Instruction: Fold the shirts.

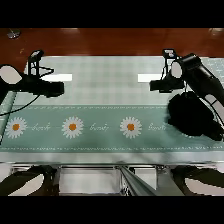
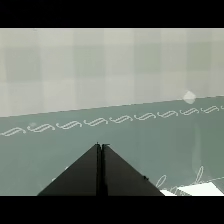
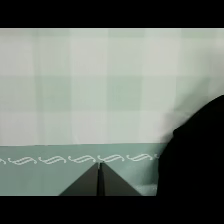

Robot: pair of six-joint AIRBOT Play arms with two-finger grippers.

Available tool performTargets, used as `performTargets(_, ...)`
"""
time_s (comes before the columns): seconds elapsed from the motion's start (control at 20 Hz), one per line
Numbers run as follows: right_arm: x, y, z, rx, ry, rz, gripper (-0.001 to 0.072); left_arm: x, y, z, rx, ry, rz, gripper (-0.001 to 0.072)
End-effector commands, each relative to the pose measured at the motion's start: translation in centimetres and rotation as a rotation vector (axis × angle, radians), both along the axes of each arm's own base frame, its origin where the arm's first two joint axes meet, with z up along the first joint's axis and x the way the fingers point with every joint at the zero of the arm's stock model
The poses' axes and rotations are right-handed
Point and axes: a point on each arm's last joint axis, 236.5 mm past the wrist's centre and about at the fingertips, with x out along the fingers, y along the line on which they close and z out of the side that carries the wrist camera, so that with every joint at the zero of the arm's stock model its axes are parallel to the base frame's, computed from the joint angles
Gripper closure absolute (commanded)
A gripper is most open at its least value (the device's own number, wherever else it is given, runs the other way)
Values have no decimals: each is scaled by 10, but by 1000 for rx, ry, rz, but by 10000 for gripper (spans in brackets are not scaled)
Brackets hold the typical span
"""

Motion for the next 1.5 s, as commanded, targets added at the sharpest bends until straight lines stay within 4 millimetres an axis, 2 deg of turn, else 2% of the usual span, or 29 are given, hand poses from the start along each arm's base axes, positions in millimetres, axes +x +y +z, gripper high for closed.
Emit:
performTargets(0.0,0,0,0,0,0,1,667,0,0,0,0,1,0,685)
performTargets(0.5,0,0,0,0,0,1,667,0,0,0,0,1,0,685)
performTargets(0.65,6,3,2,12,-28,-1,667,2,0,0,0,-7,2,684)
performTargets(0.9,33,15,13,59,-151,20,666,26,2,11,-5,-116,36,684)
performTargets(0.95,35,16,13,62,-159,20,645,31,3,12,-5,-132,42,683)
performTargets(1.0,37,14,14,61,-167,15,397,37,5,15,-3,-158,52,633)
performTargets(1.05,39,10,17,55,-173,8,97,39,5,16,-9,-166,61,380)
performTargets(1.1,36,0,24,41,-148,-13,82,40,4,15,-10,-167,65,12)
performTargets(1.15,27,-22,31,-10,-98,-32,83,36,5,14,-8,-144,59,1)
performTargets(1.2,15,-51,38,-92,-50,-46,83,24,11,11,15,-87,40,3)
performTargets(1.35,-39,-173,77,-362,35,-218,84,-20,37,-1,55,64,14,3)
performTargets(1.4,-62,-208,89,-393,28,-301,84,-32,47,-5,48,69,50,3)
performTargets(1.45,-81,-236,95,-366,-15,-405,84,-44,49,-8,10,63,85,3)
